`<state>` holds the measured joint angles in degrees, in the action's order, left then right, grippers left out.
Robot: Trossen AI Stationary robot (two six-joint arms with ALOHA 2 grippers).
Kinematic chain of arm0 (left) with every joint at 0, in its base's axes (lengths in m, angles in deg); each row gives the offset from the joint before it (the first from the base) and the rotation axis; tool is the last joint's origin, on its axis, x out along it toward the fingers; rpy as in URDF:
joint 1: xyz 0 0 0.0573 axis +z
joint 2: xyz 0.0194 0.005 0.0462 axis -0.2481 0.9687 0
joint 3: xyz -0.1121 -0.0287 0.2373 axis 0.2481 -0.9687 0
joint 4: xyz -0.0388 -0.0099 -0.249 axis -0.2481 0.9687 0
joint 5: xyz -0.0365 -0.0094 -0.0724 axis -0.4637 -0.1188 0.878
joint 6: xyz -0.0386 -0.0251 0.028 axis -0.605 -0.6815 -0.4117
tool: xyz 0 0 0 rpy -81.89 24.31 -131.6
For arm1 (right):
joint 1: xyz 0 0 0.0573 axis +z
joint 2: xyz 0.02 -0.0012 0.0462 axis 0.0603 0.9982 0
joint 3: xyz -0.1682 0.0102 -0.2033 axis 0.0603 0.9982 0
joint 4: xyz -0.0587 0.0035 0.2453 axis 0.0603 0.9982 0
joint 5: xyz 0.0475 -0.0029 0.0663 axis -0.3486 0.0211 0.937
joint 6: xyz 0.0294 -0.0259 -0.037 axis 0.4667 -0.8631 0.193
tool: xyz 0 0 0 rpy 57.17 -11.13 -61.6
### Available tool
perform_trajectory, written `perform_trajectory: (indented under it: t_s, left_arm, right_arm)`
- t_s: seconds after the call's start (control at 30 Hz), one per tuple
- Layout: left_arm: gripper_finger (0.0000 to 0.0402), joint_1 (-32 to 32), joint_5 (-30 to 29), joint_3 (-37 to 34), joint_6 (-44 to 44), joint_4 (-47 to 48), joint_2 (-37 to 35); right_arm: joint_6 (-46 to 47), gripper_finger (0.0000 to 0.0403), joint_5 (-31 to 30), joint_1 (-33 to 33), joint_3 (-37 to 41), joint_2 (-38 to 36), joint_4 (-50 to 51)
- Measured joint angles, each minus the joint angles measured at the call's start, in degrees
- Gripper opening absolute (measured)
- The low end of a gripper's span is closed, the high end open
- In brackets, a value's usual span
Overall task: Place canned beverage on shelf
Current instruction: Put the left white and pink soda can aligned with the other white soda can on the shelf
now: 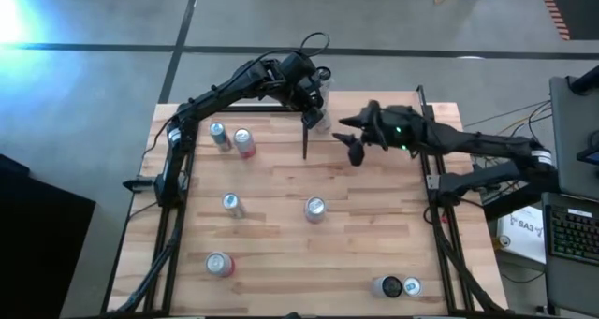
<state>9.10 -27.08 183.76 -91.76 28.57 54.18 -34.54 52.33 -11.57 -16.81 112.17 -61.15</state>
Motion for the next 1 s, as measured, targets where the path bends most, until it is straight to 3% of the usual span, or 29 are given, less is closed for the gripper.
perform_trajectory:
  t_s: [0.17, 0.57, 0.73, 1.0]
  left_arm:
    - [0.0215, 0.0, 0.0, 0.0, -0.2, -0.01, -0.05]
    - [0.0215, -0.36, -0.07, 0.07, -0.32, 1.56, -0.16]
    - [0.0215, -0.37, -0.07, 0.11, -0.28, 2.07, -0.2]
    - [0.0215, -0.39, 0.4, 0.13, -0.15, 2.41, -0.25]
  right_arm:
    - [-4.79, 0.0266, -0.38, -3.13, -0.74, 5.06, -0.39]
    - [-4.49, 0.0343, -0.56, -5.22, -8.07, 16.02, -0.87]
    - [-2.96, 0.0329, -2.75, -5.22, -10.44, 19.5, -0.9]
    - [-3.05, 0.026, -3.21, -5.75, -9.8, 19.2, -4.13]
